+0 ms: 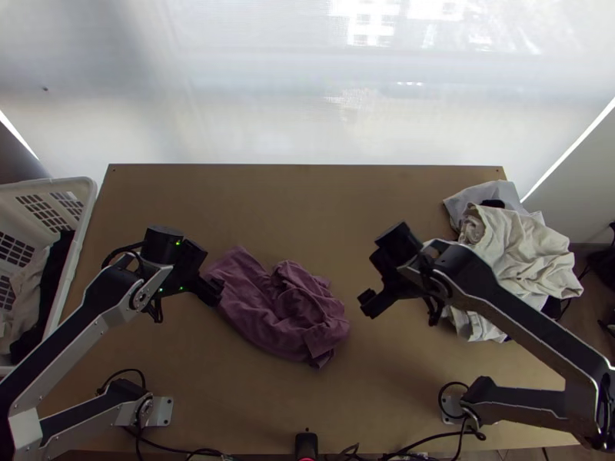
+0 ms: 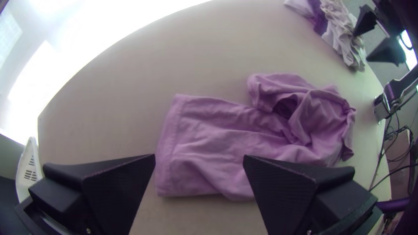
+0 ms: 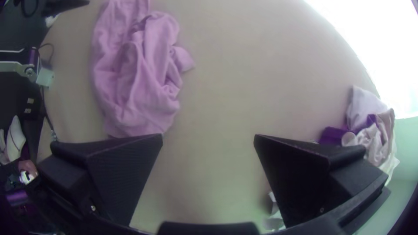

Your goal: Fold the t-shirt

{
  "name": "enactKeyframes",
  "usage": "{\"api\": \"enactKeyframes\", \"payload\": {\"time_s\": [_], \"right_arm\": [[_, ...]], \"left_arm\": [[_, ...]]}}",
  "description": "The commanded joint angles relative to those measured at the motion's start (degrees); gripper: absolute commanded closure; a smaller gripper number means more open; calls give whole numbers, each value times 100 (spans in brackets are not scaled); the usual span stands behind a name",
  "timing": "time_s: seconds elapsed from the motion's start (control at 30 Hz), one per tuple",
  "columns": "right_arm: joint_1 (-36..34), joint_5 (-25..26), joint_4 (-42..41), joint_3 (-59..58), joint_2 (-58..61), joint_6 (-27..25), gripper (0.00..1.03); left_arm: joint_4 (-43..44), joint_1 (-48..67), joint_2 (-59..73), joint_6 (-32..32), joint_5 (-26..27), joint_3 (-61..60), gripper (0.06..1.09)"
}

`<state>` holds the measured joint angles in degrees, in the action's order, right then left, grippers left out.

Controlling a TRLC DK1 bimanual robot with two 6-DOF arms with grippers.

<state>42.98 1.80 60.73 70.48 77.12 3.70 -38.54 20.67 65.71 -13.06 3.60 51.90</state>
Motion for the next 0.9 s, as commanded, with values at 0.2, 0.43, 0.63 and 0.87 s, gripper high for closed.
{"api": "enactKeyframes", "payload": {"time_s": [0.2, 0.43, 0.63, 0.87], "right_arm": [[1142, -690, -26, 818, 1560, 350, 5], [1494, -971, 9, 854, 1903, 385, 5], [1599, -1024, -52, 713, 2175, 385, 6], [1406, -1024, -70, 836, 2184, 394, 10]], "left_arm": [[770, -959, 196, -223, 1, -479, 11], [734, -1170, 188, -355, 10, -488, 11], [734, -1170, 240, -364, 1, -461, 11], [726, -1214, 231, -408, 1, -426, 11]]}}
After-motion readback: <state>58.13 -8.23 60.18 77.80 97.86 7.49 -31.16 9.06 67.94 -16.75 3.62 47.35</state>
